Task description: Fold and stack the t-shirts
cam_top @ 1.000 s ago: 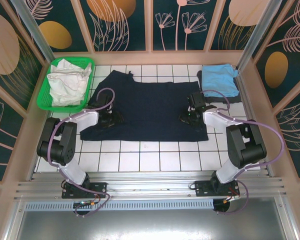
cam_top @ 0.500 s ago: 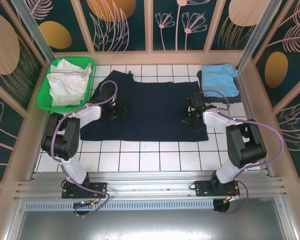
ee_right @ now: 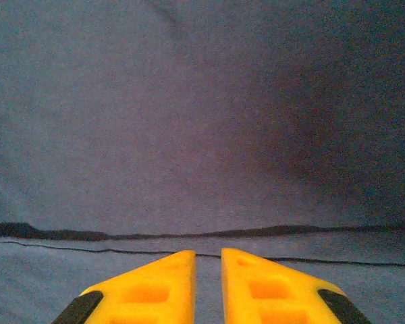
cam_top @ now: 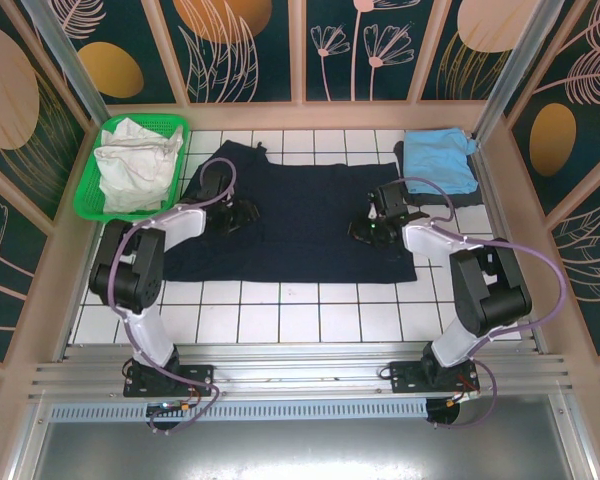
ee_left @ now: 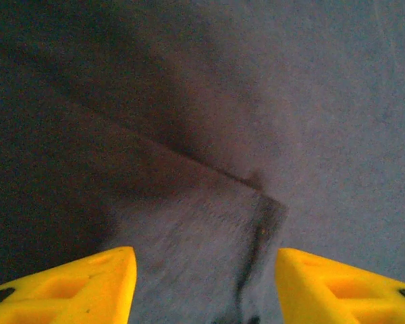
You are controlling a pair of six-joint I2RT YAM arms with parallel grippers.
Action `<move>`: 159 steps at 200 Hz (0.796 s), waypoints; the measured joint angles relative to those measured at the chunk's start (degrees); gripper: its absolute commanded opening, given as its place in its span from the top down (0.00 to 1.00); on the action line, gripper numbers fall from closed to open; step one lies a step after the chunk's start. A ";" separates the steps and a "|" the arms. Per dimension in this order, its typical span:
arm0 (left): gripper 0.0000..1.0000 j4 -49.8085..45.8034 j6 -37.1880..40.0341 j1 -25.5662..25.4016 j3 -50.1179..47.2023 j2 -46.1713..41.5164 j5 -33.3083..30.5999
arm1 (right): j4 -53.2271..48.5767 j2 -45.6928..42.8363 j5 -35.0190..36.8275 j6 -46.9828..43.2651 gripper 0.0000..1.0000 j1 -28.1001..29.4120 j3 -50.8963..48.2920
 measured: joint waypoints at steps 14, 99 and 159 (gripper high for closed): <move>0.39 -0.68 0.02 0.17 -2.89 -3.72 -2.19 | 0.76 0.11 0.04 0.59 0.82 1.22 -1.46; 0.36 -0.61 -0.83 4.90 -19.34 -13.97 -9.99 | 3.30 -3.23 1.88 5.70 0.82 1.42 -12.26; 0.35 -4.90 -0.87 5.29 -24.24 -20.37 -13.42 | 1.16 -9.03 0.22 7.54 0.80 -4.26 -16.72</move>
